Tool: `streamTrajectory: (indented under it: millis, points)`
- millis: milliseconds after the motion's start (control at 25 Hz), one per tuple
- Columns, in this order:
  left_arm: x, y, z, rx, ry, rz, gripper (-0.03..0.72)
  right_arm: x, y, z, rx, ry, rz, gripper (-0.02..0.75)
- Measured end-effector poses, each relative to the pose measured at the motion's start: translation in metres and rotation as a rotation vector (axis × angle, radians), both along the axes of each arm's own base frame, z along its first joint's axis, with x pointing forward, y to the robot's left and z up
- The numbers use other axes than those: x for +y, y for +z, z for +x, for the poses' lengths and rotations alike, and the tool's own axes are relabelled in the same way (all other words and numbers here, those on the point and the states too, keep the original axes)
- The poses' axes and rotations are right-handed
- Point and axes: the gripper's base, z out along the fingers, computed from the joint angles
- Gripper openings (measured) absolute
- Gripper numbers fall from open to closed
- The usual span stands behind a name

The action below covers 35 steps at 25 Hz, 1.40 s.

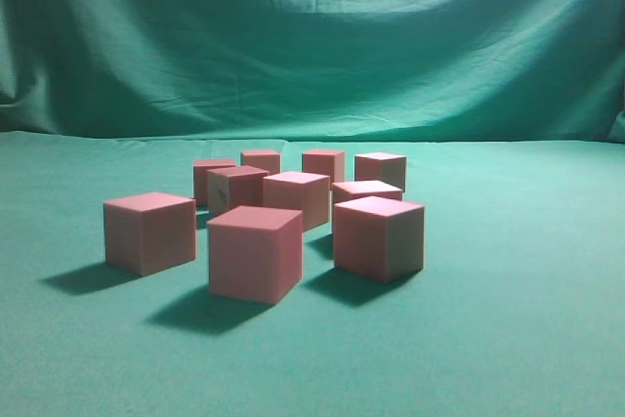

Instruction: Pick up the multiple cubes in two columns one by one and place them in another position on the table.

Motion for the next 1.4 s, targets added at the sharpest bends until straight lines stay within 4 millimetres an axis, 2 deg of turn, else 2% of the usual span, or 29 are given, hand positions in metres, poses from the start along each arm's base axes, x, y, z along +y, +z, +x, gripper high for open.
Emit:
streamTrajectory:
  millis: [240, 400, 760, 920, 1160, 1400]
  points:
    - [0.0, 0.0, 0.0, 0.0, 0.0, 0.0, 0.0, -0.005, -0.009, 0.013, -0.153, -0.245, 0.147, 0.0]
    - [0.0, 0.0, 0.0, 0.0, 0.0, 0.0, 0.0, -0.012, -0.028, 0.021, -0.267, -0.44, 0.201, 0.0]
    - [0.0, 0.0, 0.0, 0.0, 0.0, 0.0, 0.0, -0.025, -0.099, 0.038, -0.357, -0.828, 0.177, 0.0]
    - [0.0, 0.0, 0.0, 0.0, 0.0, 0.0, 0.0, -0.031, -0.129, 0.043, -0.412, -0.95, 0.187, 0.0]
    - [0.0, 0.0, 0.0, 0.0, 0.0, 0.0, 0.0, -0.035, -0.176, 0.041, -0.405, -1.034, 0.159, 0.0]
    - [0.0, 0.0, 0.0, 0.0, 0.0, 0.0, 0.0, -0.037, -0.212, 0.04, -0.36, -1.059, 0.124, 0.0]
